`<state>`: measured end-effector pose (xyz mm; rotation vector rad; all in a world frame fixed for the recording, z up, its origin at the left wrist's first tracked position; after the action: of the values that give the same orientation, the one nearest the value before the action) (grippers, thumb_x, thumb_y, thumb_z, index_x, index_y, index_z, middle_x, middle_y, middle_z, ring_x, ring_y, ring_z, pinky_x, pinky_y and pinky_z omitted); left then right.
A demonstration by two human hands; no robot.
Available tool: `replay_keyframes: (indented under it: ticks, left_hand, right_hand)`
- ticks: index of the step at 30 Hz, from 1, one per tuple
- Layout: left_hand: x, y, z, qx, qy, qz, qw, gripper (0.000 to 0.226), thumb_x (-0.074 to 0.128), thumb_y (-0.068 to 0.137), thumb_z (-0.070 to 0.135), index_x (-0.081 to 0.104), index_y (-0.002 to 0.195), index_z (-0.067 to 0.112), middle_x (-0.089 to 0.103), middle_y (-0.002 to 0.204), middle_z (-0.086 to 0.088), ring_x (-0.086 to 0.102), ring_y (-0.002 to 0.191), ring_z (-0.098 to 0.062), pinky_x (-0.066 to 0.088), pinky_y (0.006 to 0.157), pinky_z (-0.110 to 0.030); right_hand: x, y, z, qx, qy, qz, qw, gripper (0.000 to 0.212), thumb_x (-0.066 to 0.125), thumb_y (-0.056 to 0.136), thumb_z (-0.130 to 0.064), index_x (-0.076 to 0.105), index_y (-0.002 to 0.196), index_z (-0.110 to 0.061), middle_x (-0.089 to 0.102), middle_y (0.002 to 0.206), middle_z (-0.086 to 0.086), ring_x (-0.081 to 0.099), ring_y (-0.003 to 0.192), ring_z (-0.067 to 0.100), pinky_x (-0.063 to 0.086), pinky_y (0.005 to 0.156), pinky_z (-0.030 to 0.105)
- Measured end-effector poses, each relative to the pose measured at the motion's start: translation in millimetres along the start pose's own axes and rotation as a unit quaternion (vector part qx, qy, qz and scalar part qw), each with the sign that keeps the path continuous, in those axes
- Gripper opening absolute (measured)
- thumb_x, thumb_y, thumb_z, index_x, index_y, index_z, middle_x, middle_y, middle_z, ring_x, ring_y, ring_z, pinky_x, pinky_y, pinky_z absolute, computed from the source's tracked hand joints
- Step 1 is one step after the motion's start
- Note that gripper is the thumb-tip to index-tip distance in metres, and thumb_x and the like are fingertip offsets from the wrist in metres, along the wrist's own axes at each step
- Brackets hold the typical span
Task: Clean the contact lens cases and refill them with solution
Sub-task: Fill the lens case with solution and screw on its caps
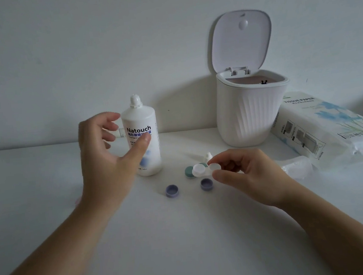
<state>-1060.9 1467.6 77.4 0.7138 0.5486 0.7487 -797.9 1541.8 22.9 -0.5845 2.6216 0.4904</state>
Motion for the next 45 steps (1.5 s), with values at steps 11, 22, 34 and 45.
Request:
replay_keyframes:
  ticks: [11,22,34,45]
  left_hand:
    - [78,-54,7,-0.046,-0.077,-0.358,0.929,0.041,0.074,0.069,0.058,0.066,0.107,0.046,0.067,0.102,0.016,0.061,0.082,-0.015,0.049,0.074,-0.02]
    - [90,-65,4,-0.098,-0.105,-0.412,0.9,0.025,0.084,0.079,0.031,0.073,0.096,0.045,0.067,0.075,0.023,0.049,0.063,-0.001,0.042,0.059,-0.013]
    - [87,-59,-10,-0.143,-0.124,-0.408,0.893,0.019,0.081,0.073,0.045,0.077,0.091,0.038,0.067,0.066,-0.01,0.06,0.058,-0.012,0.046,0.064,-0.031]
    - [87,-60,-13,-0.126,-0.109,-0.426,0.889,0.014,0.079,0.078,0.041,0.076,0.091,0.038,0.071,0.067,0.011,0.056,0.055,-0.004,0.041,0.055,-0.013]
  right_hand:
    - [5,-1,-2,-0.017,-0.001,-0.023,1.0,0.017,0.078,0.086,-0.02,0.078,0.097,-0.034,0.068,0.074,-0.009,0.056,0.067,0.006,0.045,0.066,0.019]
    - [11,-2,-2,-0.009,-0.014,-0.043,0.999,0.023,0.08,0.085,-0.025,0.077,0.107,-0.028,0.074,0.085,0.0,0.062,0.078,0.029,0.052,0.075,0.038]
    - [-12,2,5,-0.007,-0.166,0.062,0.984,0.018,0.073,0.078,-0.05,0.073,0.083,-0.033,0.066,0.073,-0.014,0.055,0.062,0.003,0.044,0.058,0.017]
    - [23,9,8,0.003,-0.286,0.003,0.958,0.02,0.07,0.074,-0.052,0.067,0.081,-0.034,0.057,0.075,-0.011,0.053,0.067,0.005,0.039,0.056,0.026]
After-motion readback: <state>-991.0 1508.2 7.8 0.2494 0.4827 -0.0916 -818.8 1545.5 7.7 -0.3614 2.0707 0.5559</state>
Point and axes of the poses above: each hand's wrist, its own y-axis towards the middle knuckle, its own x-axis out of the palm, z = x × y, the point moved 9 cm from there along y, towards the middle knuckle
